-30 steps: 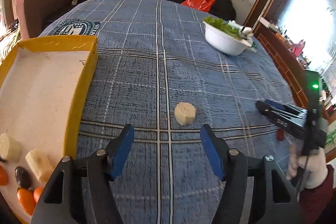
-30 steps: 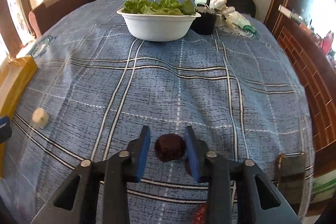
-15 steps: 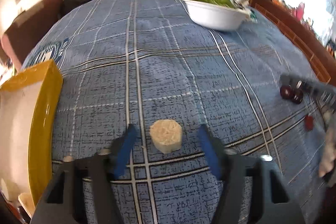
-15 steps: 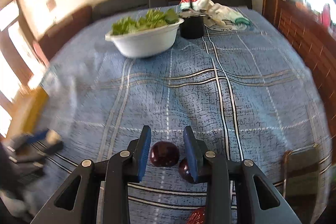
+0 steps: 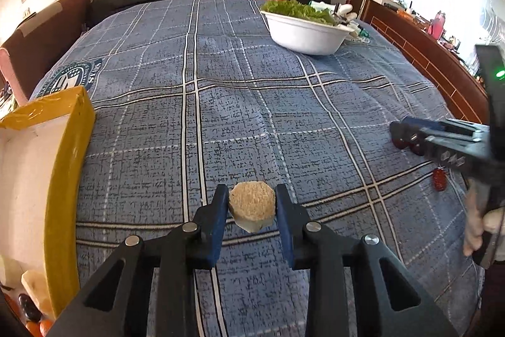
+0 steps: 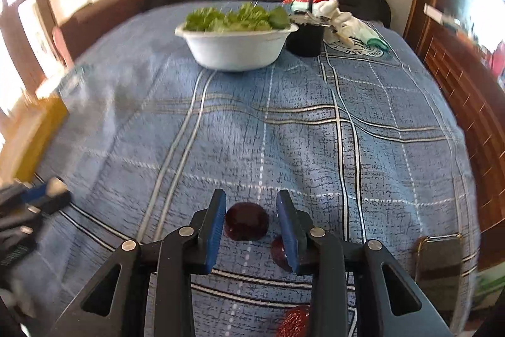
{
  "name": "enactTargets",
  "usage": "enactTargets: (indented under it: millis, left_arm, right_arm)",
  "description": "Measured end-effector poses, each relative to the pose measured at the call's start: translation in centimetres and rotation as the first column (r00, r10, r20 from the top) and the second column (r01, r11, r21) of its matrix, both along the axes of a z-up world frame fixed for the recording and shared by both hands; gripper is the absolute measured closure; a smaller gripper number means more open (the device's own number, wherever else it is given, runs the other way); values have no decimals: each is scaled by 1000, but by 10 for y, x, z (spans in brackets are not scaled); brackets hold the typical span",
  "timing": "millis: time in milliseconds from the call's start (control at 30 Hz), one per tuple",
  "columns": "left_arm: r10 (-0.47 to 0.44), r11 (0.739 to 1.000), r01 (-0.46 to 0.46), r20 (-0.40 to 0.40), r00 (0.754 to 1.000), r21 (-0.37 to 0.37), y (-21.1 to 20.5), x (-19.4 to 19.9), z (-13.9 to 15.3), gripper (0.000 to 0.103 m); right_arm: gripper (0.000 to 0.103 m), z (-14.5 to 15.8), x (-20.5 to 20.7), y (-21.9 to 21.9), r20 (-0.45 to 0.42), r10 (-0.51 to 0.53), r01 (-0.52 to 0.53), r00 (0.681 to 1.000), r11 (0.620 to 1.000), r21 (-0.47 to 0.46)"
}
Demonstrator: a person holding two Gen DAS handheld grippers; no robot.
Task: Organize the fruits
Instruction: 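Grasp a dark plum with the right gripper while the left gripper grasps a round white slice, then carry the plum and white slice over the yellow tray and open both grippers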
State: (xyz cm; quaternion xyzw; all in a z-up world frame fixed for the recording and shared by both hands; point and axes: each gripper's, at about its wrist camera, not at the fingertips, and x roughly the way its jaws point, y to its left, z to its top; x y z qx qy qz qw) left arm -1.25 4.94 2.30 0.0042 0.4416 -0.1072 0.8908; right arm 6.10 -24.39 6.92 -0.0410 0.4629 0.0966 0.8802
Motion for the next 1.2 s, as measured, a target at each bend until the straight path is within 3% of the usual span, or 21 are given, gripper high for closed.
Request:
enactTargets:
  millis: [100, 200, 433, 733, 1200]
  left_arm:
    - [7, 1000, -7, 14, 1000, -1, 5, -11, 7, 74]
    - [20, 1000, -20, 21, 1000, -20, 13, -19, 14, 74]
    - [66, 996, -61, 65, 996, -70, 40, -50, 40, 74]
    - [132, 983, -108, 165, 977, -148, 72, -102, 89, 74]
    - [198, 970, -137, 322, 926, -201, 99, -191, 154, 74]
  right_arm:
    - [70, -4, -3, 12, -2, 29, -29, 1000, 995, -94]
    - [73, -1, -9, 15, -8, 40, -41, 999, 995, -96]
    - [73, 31, -45, 16, 42, 38, -40, 998, 999, 30]
    - [72, 88, -115, 56, 156, 99, -122, 983, 981, 147]
    - [72, 142, -211, 95, 320, 145, -219, 936, 953, 208]
